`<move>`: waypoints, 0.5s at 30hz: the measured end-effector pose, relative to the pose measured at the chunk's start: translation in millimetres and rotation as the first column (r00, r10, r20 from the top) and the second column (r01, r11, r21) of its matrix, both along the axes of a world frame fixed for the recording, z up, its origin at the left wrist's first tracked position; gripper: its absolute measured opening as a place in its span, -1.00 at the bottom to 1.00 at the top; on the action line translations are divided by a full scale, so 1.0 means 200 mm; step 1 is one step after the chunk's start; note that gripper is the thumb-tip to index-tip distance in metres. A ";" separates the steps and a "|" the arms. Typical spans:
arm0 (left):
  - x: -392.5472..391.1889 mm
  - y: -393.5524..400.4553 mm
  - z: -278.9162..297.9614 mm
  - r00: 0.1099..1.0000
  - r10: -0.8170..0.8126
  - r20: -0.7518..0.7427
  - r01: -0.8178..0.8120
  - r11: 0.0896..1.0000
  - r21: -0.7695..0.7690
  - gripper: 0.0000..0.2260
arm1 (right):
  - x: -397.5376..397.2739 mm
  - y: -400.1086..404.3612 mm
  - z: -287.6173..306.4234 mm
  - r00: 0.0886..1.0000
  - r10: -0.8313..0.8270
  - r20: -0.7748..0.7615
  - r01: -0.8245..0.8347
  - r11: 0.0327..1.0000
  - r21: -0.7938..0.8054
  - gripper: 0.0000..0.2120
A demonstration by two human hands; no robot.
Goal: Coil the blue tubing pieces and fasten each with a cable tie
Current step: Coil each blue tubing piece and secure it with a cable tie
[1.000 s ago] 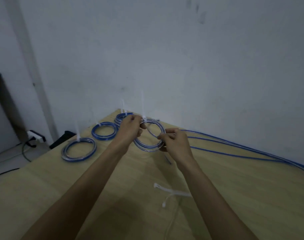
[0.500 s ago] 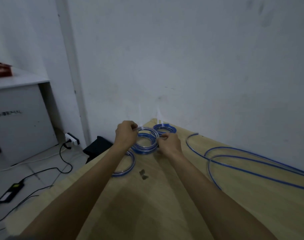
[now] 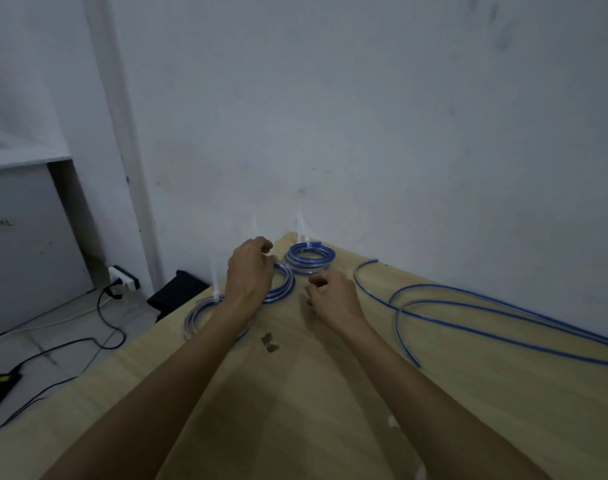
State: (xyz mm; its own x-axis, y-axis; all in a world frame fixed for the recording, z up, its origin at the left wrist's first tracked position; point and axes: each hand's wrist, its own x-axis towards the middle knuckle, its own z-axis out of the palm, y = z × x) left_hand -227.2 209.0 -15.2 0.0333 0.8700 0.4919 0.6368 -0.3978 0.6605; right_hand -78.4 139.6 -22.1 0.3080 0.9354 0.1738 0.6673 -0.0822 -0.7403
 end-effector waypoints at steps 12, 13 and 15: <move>0.64 -0.48 -0.07 0.717 -0.549 -0.429 0.532 0.829 -0.172 -0.55 | 0.65 -0.61 0.04 0.989 -0.137 0.052 0.129 0.982 0.135 -0.87; 0.68 -0.50 -0.08 0.679 -0.570 -0.463 0.554 0.811 -0.187 -0.53 | 0.69 -0.66 0.03 0.987 -0.153 0.043 0.146 0.980 0.131 -0.87; 0.75 -0.53 -0.08 0.652 -0.585 -0.483 0.569 0.798 -0.199 -0.62 | 0.77 -0.73 0.00 0.983 -0.179 0.033 0.174 0.978 0.114 -0.87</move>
State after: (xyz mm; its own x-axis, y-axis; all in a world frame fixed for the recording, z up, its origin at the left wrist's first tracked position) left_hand -77.6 102.7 -31.2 0.7633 0.6036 0.2302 0.5201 -0.7856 0.3352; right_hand 74.9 -5.9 -21.8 0.4564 0.8413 0.2898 0.6810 -0.1206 -0.7223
